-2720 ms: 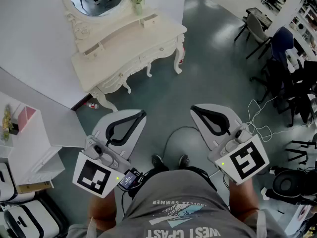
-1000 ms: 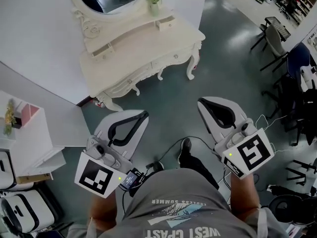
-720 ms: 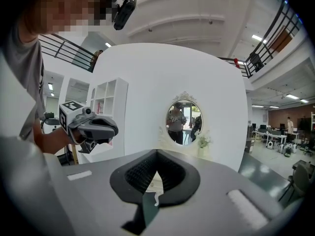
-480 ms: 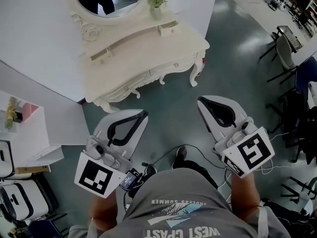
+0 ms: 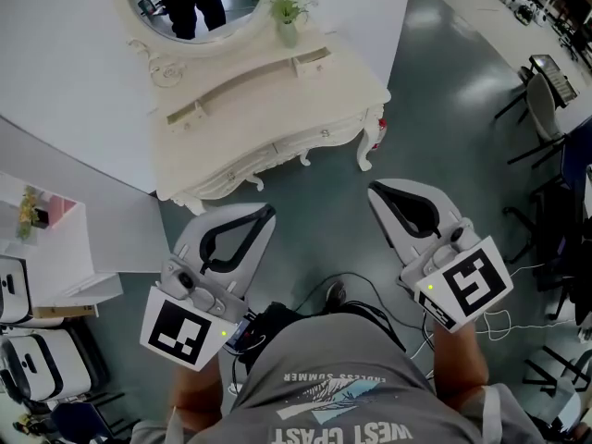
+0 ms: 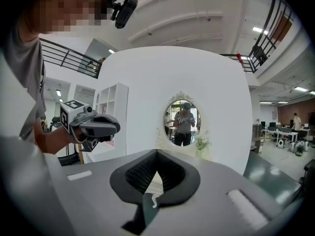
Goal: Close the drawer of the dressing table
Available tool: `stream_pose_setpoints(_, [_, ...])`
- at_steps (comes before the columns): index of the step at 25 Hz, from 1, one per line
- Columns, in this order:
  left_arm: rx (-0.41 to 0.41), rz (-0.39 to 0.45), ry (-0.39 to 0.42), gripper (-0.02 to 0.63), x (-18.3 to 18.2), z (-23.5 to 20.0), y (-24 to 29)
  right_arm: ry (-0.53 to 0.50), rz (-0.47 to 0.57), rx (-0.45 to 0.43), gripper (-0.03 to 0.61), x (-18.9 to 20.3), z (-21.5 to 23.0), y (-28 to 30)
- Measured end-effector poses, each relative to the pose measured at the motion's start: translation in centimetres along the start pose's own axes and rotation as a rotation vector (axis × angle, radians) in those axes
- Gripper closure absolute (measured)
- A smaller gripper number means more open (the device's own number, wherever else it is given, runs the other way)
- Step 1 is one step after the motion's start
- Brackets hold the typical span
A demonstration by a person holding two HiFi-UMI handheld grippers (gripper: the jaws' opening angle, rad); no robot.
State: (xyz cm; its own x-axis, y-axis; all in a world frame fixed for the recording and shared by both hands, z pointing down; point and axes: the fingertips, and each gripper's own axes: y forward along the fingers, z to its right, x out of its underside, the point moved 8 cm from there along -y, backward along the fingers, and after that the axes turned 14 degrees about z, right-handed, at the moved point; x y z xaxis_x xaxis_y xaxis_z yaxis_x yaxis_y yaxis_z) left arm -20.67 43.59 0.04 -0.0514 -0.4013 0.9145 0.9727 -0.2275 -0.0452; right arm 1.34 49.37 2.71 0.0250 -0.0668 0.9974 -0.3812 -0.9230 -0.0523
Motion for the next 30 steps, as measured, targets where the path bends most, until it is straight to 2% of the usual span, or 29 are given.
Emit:
stream_pose_setpoints(8, [0.027, 0.009, 0.0, 0.611, 1.4, -1.0, 3.5, 0.016, -0.014, 0.027, 0.577, 1.2, 2.5, -0.3])
stream_pose_setpoints(14, [0.098, 0.046, -0.011, 0.611, 3.0, -3.1, 6.8, 0.014, -0.044, 0.102, 0.577, 2.0, 4.3, -0.1])
stream_pose_setpoints(22, [0.193, 0.096, -0.026, 0.611, 5.2, -8.1, 11.0, 0.003, -0.06, 0.221, 0.577, 1.7, 6.8, 2.3])
stream_pose_setpoints(30, [0.267, 0.12, -0.039, 0.611, 7.8, -14.4, 13.6, 0.009, -0.078, 0.311, 0.578, 1.9, 8.8, 7.3])
